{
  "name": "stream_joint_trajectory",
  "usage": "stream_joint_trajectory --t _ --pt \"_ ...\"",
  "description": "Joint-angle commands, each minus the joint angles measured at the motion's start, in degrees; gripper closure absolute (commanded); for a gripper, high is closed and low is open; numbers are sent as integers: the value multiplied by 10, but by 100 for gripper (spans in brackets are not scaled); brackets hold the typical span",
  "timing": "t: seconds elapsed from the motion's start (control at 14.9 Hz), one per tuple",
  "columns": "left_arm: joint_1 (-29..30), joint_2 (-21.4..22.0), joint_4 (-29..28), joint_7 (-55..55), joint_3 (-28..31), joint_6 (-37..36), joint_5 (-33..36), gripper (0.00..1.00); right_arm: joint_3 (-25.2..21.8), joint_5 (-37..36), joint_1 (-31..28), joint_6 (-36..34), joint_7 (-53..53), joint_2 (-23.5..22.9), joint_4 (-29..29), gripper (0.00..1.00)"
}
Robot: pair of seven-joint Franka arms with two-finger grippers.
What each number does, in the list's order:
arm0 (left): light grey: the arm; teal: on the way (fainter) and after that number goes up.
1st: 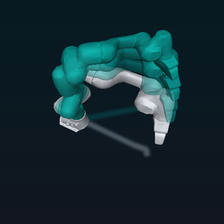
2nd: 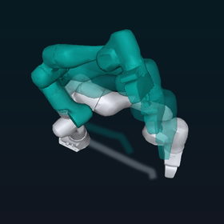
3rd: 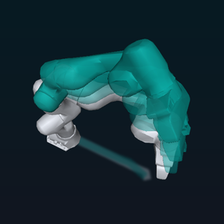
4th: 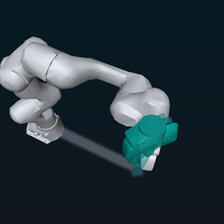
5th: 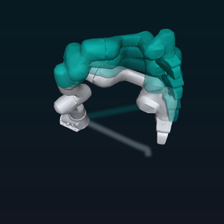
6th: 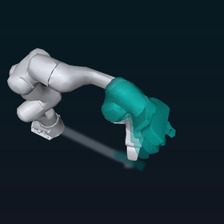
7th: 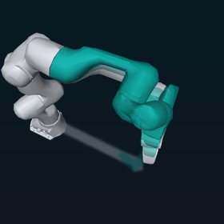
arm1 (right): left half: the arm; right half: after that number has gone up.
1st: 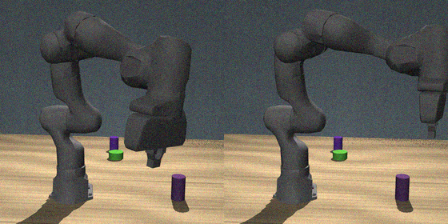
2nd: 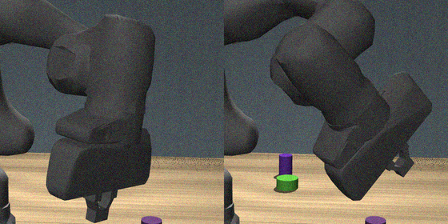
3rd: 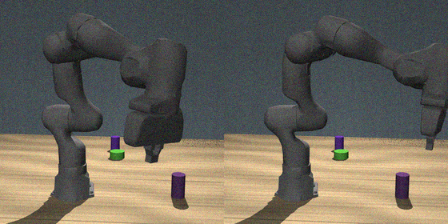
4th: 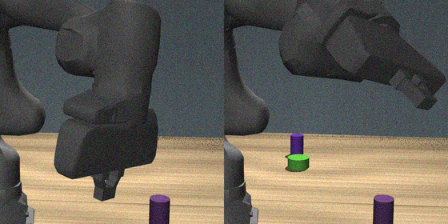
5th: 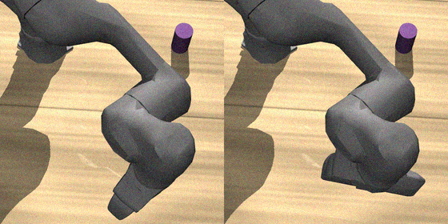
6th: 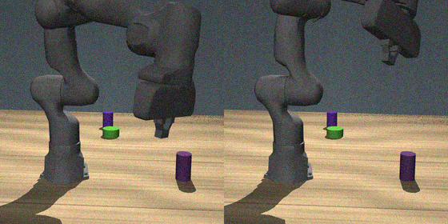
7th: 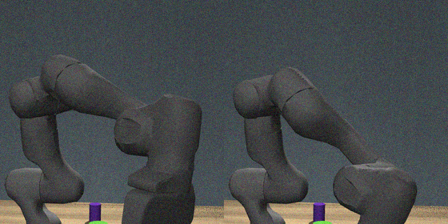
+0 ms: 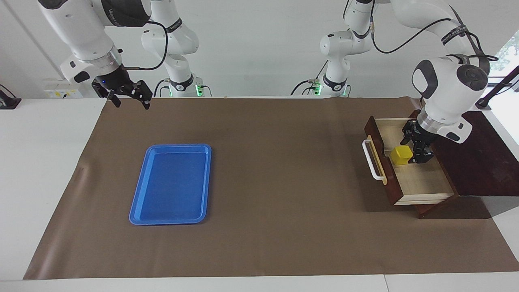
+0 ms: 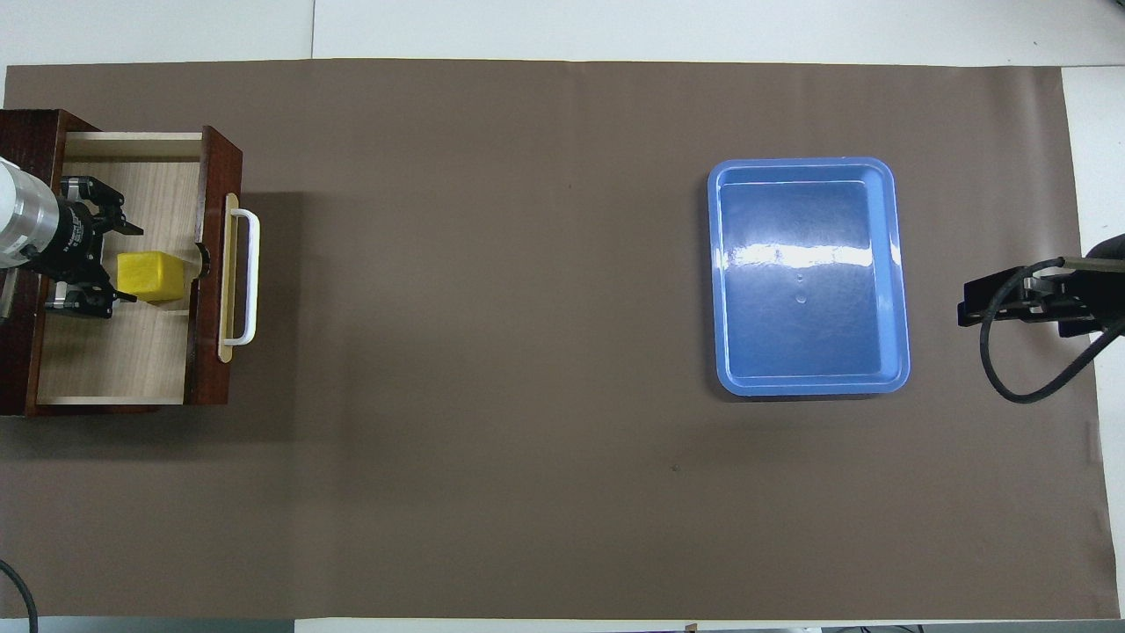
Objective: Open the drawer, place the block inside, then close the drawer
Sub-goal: 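Push the drawer closed with the left gripper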
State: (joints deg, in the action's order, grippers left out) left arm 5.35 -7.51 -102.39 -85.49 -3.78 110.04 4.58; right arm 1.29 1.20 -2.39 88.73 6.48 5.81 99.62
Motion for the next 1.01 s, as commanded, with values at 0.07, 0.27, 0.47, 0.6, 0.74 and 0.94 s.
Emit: stream_joint_trajectory --t 0.07,0.27,0.47,0.6,0.74,0.94 --pt "-37 9 53 -25 -7 -66 -18 0 2 -9 -6 -10 -13 -4 -7 0" --pt "-95 13 42 -115 -8 -50 -19 0 2 -9 -9 -9 -13 -5 -8 0" --pt "-117 7 13 -129 -7 -31 -14 0 2 -10 -10 -9 -14 -6 -10 0" --pt "-112 8 -9 -129 -7 -15 -11 0 2 -10 -9 -9 -14 -6 -10 0" --pt "-111 7 -22 -129 -7 -10 7 0 2 -10 -9 -8 -14 -6 -10 0" --pt "-104 7 -36 -128 -6 17 12 0 2 -16 -6 -7 -14 -6 -10 0"
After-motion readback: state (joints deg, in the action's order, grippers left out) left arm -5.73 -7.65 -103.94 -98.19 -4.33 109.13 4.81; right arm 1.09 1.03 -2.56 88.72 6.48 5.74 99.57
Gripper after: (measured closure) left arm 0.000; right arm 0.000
